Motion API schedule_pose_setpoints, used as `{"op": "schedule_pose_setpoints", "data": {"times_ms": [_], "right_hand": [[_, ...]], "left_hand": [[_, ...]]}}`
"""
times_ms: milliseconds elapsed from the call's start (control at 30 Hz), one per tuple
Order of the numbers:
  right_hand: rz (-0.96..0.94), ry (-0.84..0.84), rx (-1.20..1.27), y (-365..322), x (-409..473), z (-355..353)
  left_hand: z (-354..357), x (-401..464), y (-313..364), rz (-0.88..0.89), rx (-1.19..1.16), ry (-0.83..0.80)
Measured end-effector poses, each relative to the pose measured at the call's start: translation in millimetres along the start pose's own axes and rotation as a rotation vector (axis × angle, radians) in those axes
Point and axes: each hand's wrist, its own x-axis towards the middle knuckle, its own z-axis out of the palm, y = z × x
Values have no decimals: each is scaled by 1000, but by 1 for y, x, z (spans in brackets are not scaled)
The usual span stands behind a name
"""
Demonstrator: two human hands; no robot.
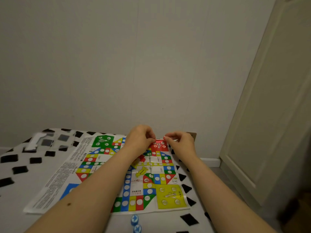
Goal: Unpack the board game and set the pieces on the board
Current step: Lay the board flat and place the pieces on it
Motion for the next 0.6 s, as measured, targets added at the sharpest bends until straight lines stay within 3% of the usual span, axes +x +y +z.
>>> {"op": "schedule_pose_setpoints", "data": {"times_ms": [600], "right_hand": [[-14, -29, -151, 9, 5, 5]], "left_hand": [[6, -3, -4, 55, 140, -11]]}}
